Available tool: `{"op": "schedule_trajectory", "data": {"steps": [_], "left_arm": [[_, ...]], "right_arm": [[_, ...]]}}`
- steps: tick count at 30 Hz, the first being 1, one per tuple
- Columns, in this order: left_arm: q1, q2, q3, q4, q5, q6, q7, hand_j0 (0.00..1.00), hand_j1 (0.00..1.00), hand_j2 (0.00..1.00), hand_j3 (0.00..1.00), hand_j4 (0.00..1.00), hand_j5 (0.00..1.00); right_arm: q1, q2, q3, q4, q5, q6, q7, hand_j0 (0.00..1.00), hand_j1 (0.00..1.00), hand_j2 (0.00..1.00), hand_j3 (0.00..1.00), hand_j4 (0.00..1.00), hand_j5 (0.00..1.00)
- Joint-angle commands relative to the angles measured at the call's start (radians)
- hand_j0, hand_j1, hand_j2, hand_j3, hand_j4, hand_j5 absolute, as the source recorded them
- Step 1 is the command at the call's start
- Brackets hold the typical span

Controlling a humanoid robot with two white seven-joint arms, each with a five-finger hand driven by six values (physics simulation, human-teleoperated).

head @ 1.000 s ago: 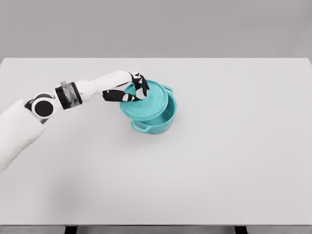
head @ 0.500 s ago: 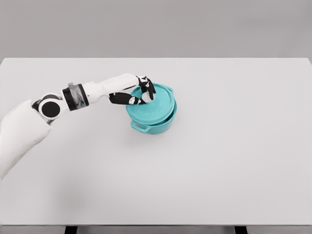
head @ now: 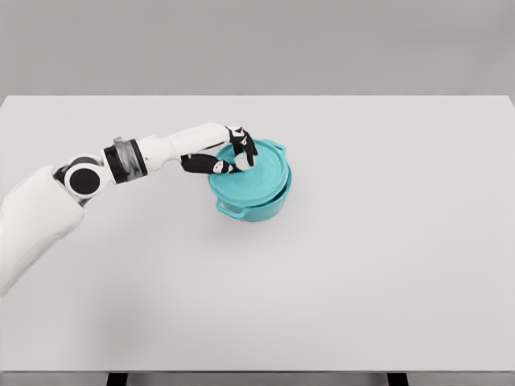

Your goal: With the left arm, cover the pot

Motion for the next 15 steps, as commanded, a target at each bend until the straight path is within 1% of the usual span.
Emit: {"op": "schedule_trajectory", "data": {"steps": [1, 2, 13, 14, 15], "left_arm": [[-0.002, 0.0, 0.0, -0.001, 0.006, 0.002, 0.0, 0.41, 0.41, 0.41, 0.41, 0.41, 0.41], [-0.002, 0.0, 0.001, -0.001, -0.008, 0.002, -0.003, 0.41, 0.41, 0.41, 0.41, 0.41, 0.41], [-0.002, -0.009, 0.003, -0.001, -0.017, 0.002, -0.003, 0.41, 0.41, 0.41, 0.41, 0.41, 0.41], [-0.003, -0.009, 0.003, -0.001, -0.017, 0.002, -0.003, 0.44, 0.44, 0.44, 0.44, 0.44, 0.44], [-0.005, -0.009, 0.003, 0.001, -0.017, 0.002, -0.003, 0.54, 0.54, 0.54, 0.54, 0.54, 0.54]], "right_arm": [[0.002, 0.0, 0.0, 0.0, 0.001, -0.001, 0.0, 1.0, 1.0, 1.0, 1.0, 1.0, 1.0], [0.0, 0.0, 0.0, 0.0, 0.001, -0.001, 0.0, 1.0, 1.0, 1.0, 1.0, 1.0, 1.0], [0.0, 0.0, 0.0, 0.0, 0.0, -0.002, 0.0, 1.0, 1.0, 1.0, 1.0, 1.0, 1.0], [0.0, 0.0, 0.0, 0.0, 0.0, -0.001, 0.0, 1.0, 1.0, 1.0, 1.0, 1.0, 1.0], [0.0, 0.0, 0.0, 0.0, 0.001, -0.001, 0.0, 1.0, 1.0, 1.0, 1.0, 1.0, 1.0]]}}
